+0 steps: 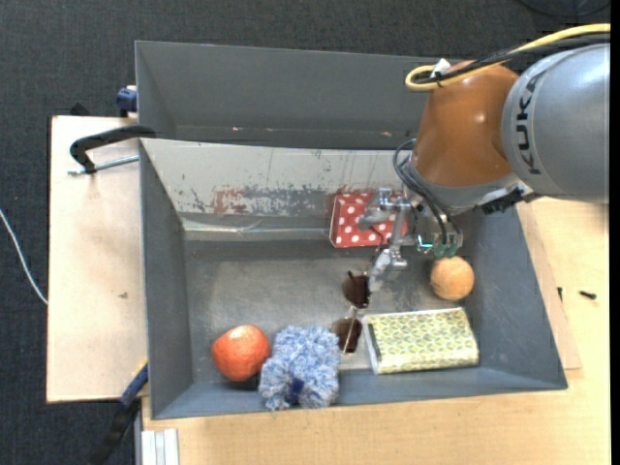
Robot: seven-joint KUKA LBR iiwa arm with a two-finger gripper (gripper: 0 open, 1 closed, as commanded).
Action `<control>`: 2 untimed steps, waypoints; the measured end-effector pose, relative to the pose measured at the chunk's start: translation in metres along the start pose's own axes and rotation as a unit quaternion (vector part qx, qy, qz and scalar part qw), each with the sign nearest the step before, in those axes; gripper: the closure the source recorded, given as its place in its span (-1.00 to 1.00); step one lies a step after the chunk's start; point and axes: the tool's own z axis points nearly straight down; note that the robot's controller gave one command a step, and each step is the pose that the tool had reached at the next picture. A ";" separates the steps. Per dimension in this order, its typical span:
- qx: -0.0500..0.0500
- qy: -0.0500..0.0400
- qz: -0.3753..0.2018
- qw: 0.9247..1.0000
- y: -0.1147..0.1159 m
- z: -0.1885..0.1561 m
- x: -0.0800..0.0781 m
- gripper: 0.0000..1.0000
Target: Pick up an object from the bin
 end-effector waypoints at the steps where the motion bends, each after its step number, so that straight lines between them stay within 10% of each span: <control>1: 0.000 -0.003 0.000 1.000 0.000 -0.005 -0.001 1.00; 2: 0.000 -0.003 0.000 1.000 0.000 -0.005 -0.001 1.00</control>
Offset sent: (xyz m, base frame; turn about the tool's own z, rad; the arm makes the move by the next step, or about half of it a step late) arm 0.0000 0.0000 0.0000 0.0000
